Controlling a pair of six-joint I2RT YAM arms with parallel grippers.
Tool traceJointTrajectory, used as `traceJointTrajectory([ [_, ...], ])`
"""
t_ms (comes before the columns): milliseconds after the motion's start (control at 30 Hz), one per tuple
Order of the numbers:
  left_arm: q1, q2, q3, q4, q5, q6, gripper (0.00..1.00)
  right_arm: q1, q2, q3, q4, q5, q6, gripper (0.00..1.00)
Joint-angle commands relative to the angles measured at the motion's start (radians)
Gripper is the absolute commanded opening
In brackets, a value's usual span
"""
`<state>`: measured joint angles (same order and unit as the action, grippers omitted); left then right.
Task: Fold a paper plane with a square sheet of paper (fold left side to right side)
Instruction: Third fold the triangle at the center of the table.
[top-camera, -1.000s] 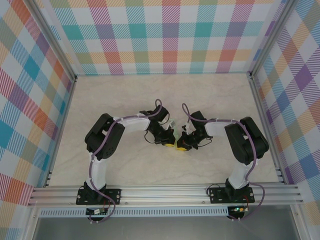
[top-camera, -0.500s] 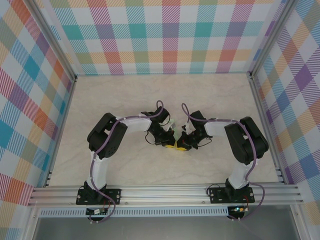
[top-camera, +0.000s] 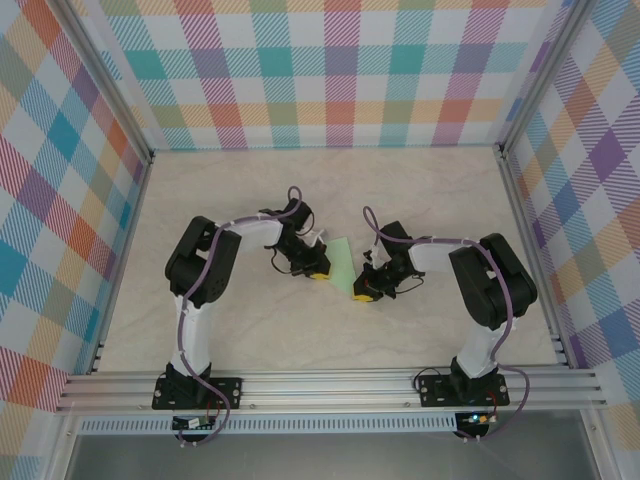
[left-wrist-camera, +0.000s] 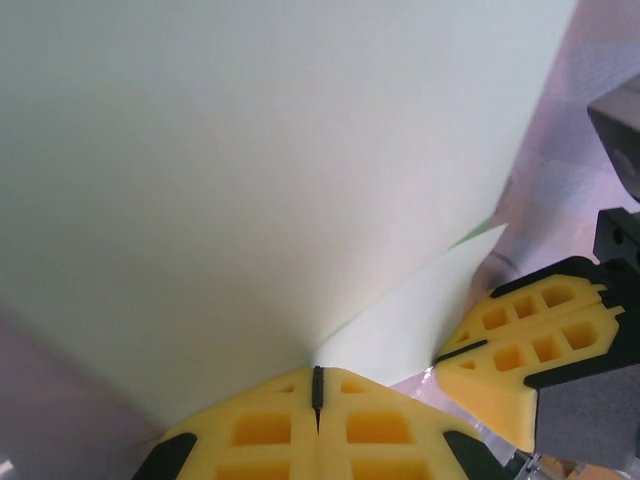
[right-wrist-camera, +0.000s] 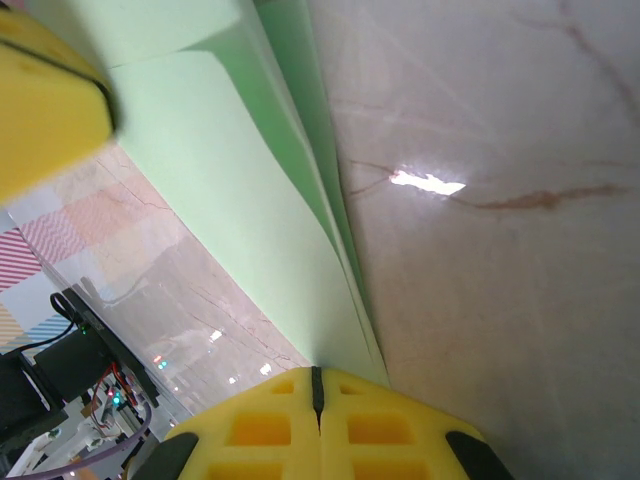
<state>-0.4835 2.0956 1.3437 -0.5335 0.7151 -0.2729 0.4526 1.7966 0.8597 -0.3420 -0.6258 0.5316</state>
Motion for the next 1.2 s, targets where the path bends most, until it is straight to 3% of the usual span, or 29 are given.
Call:
traceJointTrajectory([
  [0,0.091,0.021,-0.015,-0.062,-0.157,0.050,0.03,0.003,0.051,-0.046,-0.103,0.173,-0.009,0.00],
  [200,0.093,-0.075,-0.005,-0.061,-0.125,0.027,0.03,0.004,0.047,-0.043,-0.102,0.173,-0.010,0.00],
  [500,-0.025,-0.244,-0.049,-0.021,-0.101,-0.045,0.04,0.003,0.039,-0.034,-0.093,0.173,-0.002,0.00],
  [767,-0.158,-0.110,0.010,0.022,-0.064,-0.079,0.04,0.003,0.039,-0.034,-0.086,0.175,0.004,0.00],
  [1167,-0.169,0.039,0.064,-0.013,-0.165,-0.066,0.03,0.005,0.020,-0.047,-0.092,0.166,0.002,0.00],
])
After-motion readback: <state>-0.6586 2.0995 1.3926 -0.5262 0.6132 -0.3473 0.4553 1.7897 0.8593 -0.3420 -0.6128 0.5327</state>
